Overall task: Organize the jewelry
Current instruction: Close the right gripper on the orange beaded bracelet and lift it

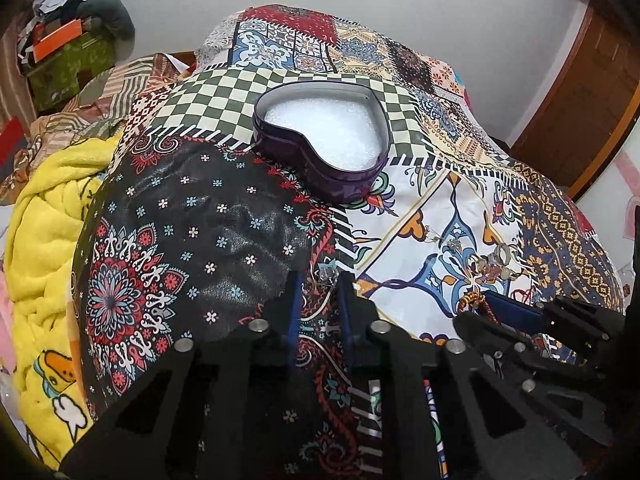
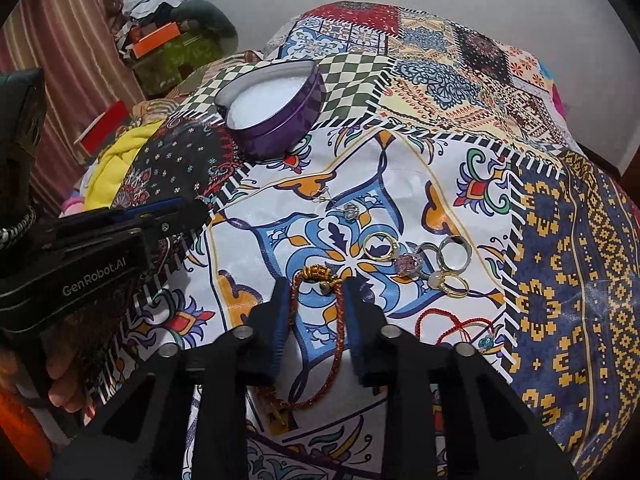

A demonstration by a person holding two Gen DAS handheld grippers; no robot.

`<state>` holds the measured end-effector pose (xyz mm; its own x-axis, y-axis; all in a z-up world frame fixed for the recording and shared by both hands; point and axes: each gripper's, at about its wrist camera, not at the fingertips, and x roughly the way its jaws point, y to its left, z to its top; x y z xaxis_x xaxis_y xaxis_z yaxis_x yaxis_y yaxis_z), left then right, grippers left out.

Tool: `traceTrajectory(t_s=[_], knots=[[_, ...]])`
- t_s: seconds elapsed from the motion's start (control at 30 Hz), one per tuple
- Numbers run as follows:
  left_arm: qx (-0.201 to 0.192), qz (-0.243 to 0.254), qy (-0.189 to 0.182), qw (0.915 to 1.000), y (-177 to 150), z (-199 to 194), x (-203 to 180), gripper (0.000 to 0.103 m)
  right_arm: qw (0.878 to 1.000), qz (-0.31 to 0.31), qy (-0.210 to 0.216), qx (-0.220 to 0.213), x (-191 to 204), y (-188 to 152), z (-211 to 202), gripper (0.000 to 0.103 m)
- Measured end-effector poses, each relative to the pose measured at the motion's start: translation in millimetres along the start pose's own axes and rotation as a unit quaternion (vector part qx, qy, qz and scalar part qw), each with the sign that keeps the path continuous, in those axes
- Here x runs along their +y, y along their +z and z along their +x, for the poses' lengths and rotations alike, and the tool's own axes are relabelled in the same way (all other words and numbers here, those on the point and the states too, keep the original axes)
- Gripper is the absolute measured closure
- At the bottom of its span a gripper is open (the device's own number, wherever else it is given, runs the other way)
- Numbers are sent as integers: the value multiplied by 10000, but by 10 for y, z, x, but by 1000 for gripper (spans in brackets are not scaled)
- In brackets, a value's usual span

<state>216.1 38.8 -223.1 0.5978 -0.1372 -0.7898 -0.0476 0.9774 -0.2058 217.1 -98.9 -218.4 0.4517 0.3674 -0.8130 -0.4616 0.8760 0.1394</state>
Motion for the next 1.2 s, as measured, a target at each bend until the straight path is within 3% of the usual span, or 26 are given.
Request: traceTrajectory(t_s=[0.2, 0.33, 0.4, 0.57, 0.67, 0.9, 1.13, 1.17, 1.2], knots=[[-17, 25, -42, 10000, -13, -33, -23, 103, 9999, 89, 99, -36, -33, 5, -22, 85], [-86, 34, -74, 9999, -24, -114, -44, 103, 9997, 110, 176, -86, -30, 1, -68, 88], [-167, 56, -75, 9998, -18, -191, -56, 103, 9997, 102, 203, -130, -24, 7, -106, 98], [-340, 111, -63, 9993, -6, -366, -88, 103, 9992, 152, 244, -289, -16, 26, -235, 98], [-227, 143, 25, 9996, -15, -361, -86, 103, 9988, 189, 245, -390, -22, 20, -313, 98], [112, 66, 78, 9999, -60, -180, -51, 73, 9981, 248, 261, -497, -59, 55, -372, 98], [166, 85, 131, 9997, 22, -13, -56, 73, 9975, 323, 303, -556, -123, 62, -381, 98], [156, 115, 152, 9997, 31, 4, -66, 75, 9974, 333, 308, -562, -129, 55, -388, 98], [140, 174, 186, 9996, 31, 23, -82, 85, 9973, 346, 309, -566, -138, 60, -384, 98]])
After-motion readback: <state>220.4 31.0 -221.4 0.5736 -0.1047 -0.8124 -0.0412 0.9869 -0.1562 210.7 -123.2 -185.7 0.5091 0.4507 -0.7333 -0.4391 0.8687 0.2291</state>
